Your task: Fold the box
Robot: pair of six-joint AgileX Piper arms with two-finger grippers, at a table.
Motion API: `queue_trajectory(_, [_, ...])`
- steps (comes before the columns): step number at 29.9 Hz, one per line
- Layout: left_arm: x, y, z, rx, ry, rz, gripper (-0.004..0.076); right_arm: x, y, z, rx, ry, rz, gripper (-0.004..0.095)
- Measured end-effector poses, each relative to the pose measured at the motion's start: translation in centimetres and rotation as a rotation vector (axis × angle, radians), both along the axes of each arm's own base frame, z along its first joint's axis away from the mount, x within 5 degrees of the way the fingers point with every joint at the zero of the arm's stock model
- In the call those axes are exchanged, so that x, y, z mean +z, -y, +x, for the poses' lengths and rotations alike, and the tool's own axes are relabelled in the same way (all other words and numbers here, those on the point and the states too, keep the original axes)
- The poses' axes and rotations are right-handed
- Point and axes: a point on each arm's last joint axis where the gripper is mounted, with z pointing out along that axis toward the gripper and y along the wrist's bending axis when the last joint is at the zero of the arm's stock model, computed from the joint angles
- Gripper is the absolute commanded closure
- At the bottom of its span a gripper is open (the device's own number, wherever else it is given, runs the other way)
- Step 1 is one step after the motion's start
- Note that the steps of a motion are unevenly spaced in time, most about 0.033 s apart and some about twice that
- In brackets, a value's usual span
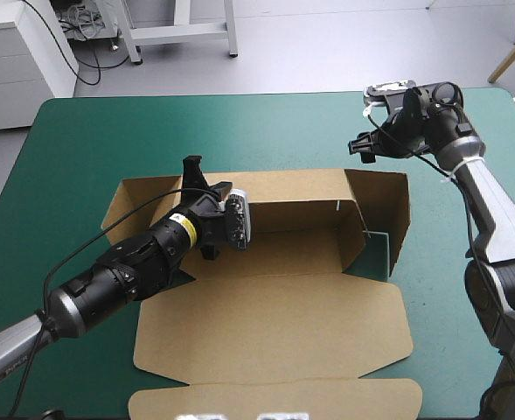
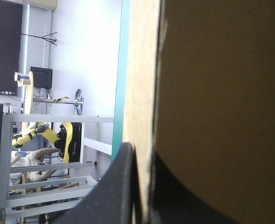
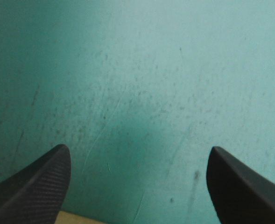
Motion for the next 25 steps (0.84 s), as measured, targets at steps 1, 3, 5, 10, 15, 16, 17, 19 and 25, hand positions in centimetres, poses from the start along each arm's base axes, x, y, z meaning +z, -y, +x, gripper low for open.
queue_trajectory(1, [0.0, 0.0, 0.0, 0.000, 0.000, 0.000, 0.0734, -0.4, 0.0, -0.2, -0.001, -0.031, -0.006, 0.0170])
queue_trajectory(3, [0.0, 0.0, 0.0, 0.002, -0.001, 0.001, 0.0734, -1.0, 0.1, -0.7, -0.002, -0.090, -0.016, 0.0170])
queue_trajectory(5, [0.0, 0.0, 0.0, 0.002, -0.001, 0.002, 0.0734, -1.3, 0.1, -1.0, 0.002, -0.132, -0.017, 0.0170])
queue_trajectory(10, [0.0, -0.1, 0.0, 0.011, -0.006, -0.008, 0.0734, -0.8, -0.2, -1.8, 0.048, -0.147, 0.013, 0.0170])
queue_trajectory(15, [0.0, -0.1, 0.0, 0.020, -0.013, -0.023, 0.0734, 1.0, -0.2, -3.0, 0.073, -0.113, 0.037, 0.0170])
queue_trajectory(16, [0.0, -0.1, 0.0, 0.021, -0.014, -0.025, 0.0734, 1.4, -0.2, -3.2, 0.075, -0.102, 0.040, 0.0170])
queue_trajectory(17, [0.0, -0.1, 0.0, 0.022, -0.015, -0.025, 0.0734, 1.8, -0.2, -3.4, 0.076, -0.093, 0.041, 0.0170])
queue_trajectory(19, [0.0, -0.1, 0.0, 0.022, -0.015, -0.025, 0.0734, 2.4, -0.1, -3.9, 0.077, -0.082, 0.045, 0.0170])
queue_trajectory(25, [0.0, -0.1, 0.0, 0.024, -0.015, -0.025, 0.0734, 1.3, 0.2, -5.4, 0.085, -0.131, 0.035, 0.0170])
